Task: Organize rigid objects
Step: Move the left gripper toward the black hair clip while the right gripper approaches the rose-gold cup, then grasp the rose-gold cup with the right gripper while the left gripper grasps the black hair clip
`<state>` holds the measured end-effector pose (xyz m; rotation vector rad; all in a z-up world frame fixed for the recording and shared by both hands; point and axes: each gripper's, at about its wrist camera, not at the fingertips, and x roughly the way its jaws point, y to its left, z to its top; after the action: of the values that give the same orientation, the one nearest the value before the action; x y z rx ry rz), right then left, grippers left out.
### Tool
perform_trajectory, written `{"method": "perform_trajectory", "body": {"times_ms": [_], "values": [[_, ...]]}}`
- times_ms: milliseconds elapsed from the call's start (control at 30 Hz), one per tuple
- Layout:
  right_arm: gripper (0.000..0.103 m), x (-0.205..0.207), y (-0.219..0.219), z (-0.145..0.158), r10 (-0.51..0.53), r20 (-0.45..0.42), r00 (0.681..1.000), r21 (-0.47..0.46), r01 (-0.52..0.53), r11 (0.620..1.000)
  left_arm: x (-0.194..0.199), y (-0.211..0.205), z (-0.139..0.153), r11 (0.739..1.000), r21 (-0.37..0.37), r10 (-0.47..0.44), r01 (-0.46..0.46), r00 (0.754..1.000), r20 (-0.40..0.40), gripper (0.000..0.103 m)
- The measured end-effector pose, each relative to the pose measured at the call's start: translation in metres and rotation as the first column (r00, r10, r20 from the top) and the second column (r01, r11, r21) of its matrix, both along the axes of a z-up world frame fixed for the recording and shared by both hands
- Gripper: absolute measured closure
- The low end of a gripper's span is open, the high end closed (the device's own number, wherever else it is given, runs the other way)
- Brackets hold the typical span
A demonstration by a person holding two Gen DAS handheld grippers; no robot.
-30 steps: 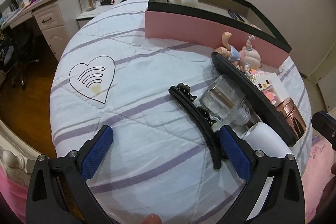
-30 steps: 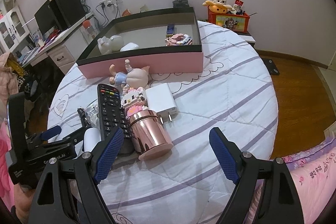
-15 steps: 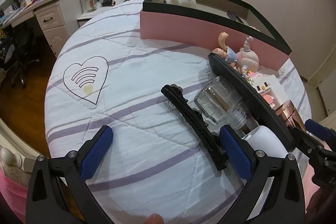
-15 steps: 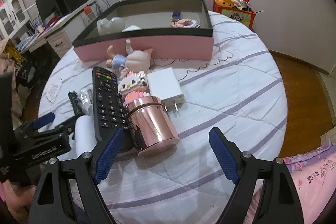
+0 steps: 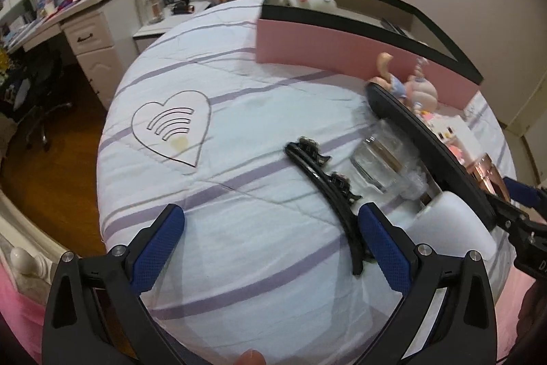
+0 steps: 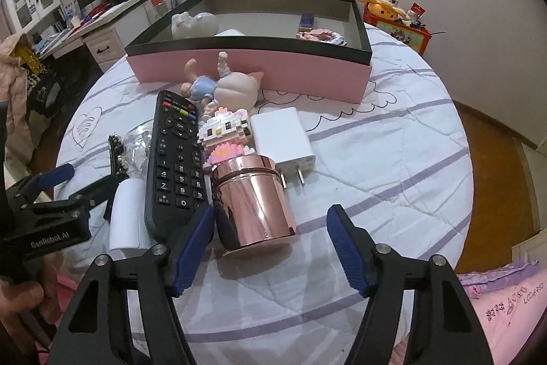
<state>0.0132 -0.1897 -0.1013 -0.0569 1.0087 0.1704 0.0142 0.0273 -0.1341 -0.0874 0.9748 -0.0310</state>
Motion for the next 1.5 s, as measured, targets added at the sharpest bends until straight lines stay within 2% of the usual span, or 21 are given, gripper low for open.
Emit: {"method": "perform_trajectory", "body": {"times_ms": [133,267,333,500,600,700,767,867,933,1000,1067,1100,1133,1200,1267,1333,1367,1400,1433,1500], "values": [[0.037,0.007,0.006,-0.006,0.011,-0.006,1.000,-0.016,-0.011,1.000,0.009,-0.012,-0.003,1.000,-0.021,-0.023,0.023,1.000,-0.009,0.000],[0.052,0.009,0.006,-0.015,0.011,-0.021,1.000,-0.019,-0.011,1.000,0.002,-0.016,-0.002,0.999,-0.035,-0.027,0.026,1.000,-0.006,0.001],[0.055,0.008,0.004,-0.018,0.005,-0.025,1.000,-0.014,-0.006,1.000,0.000,-0.016,-0.002,0.999,-0.046,-0.025,0.024,1.000,-0.017,0.001],[0.055,0.006,0.001,-0.017,0.000,-0.024,1.000,-0.007,0.000,1.000,0.001,-0.020,-0.002,0.999,-0.047,0.004,-0.005,1.000,-0.017,0.001],[0.055,0.006,0.000,-0.017,-0.003,-0.024,1.000,0.000,0.003,1.000,0.001,-0.022,-0.007,1.000,-0.019,-0.004,0.005,0.999,0.036,0.000],[0.055,0.007,-0.002,-0.016,-0.007,-0.023,1.000,0.010,0.007,1.000,0.002,-0.019,-0.008,1.000,-0.001,-0.028,0.028,0.998,0.047,0.001],[0.055,0.006,-0.002,-0.016,-0.003,-0.025,1.000,0.009,0.003,1.000,0.002,-0.016,-0.006,0.999,0.000,-0.053,0.053,0.997,0.053,0.005],[0.055,0.005,-0.003,-0.016,-0.006,-0.024,1.000,0.021,0.006,1.000,0.000,-0.006,-0.002,0.997,-0.017,-0.068,0.069,0.996,0.052,0.020],[0.055,0.004,-0.005,-0.015,-0.007,-0.023,1.000,0.028,0.008,1.000,0.002,0.004,0.002,0.997,-0.039,-0.062,0.064,0.997,0.046,0.038],[0.055,0.005,-0.005,-0.015,-0.009,-0.024,1.000,0.033,0.010,0.999,0.006,0.010,0.004,0.997,-0.047,-0.057,0.059,0.998,0.038,0.041],[0.055,0.006,-0.004,-0.016,-0.012,-0.024,1.000,0.035,0.012,0.999,0.010,0.004,0.002,0.997,-0.024,-0.068,0.068,0.997,0.033,0.037],[0.055,0.008,-0.003,-0.016,-0.013,-0.024,1.000,0.036,0.014,0.999,0.012,-0.001,0.001,0.997,0.001,-0.074,0.074,0.997,0.031,0.031],[0.055,0.009,-0.003,-0.016,-0.013,-0.023,1.000,0.037,0.014,0.999,0.014,-0.007,-0.002,0.996,0.016,-0.083,0.083,0.996,0.034,0.019],[0.055,0.009,-0.002,-0.016,-0.012,-0.023,1.000,0.035,0.013,0.999,0.015,-0.014,-0.005,0.995,0.024,-0.098,0.097,0.994,0.044,0.014],[0.055,0.011,-0.002,-0.017,-0.011,-0.022,1.000,0.033,0.011,0.999,0.015,-0.019,-0.006,0.993,0.058,-0.104,0.101,0.993,0.057,0.020],[0.055,0.013,-0.001,-0.017,-0.007,-0.021,1.000,0.030,0.007,1.000,0.015,-0.014,-0.002,0.995,0.047,-0.095,0.092,0.993,0.067,0.050],[0.056,0.013,-0.001,-0.017,-0.005,-0.020,1.000,0.027,0.005,1.000,0.016,-0.008,0.000,0.996,0.026,-0.088,0.086,0.994,0.066,0.058],[0.056,0.013,0.000,-0.017,-0.003,-0.017,1.000,0.026,0.003,1.000,0.018,-0.003,0.001,0.997,0.006,-0.079,0.079,0.995,0.062,0.075],[0.056,0.013,0.000,-0.016,-0.002,-0.015,1.000,0.031,0.002,1.000,0.019,0.007,0.001,0.997,-0.020,-0.068,0.070,0.996,0.057,0.086],[0.056,0.011,-0.001,-0.015,-0.001,-0.011,1.000,0.043,0.001,0.999,0.020,0.019,0.001,0.995,-0.068,-0.064,0.067,0.997,0.048,0.087]]}}
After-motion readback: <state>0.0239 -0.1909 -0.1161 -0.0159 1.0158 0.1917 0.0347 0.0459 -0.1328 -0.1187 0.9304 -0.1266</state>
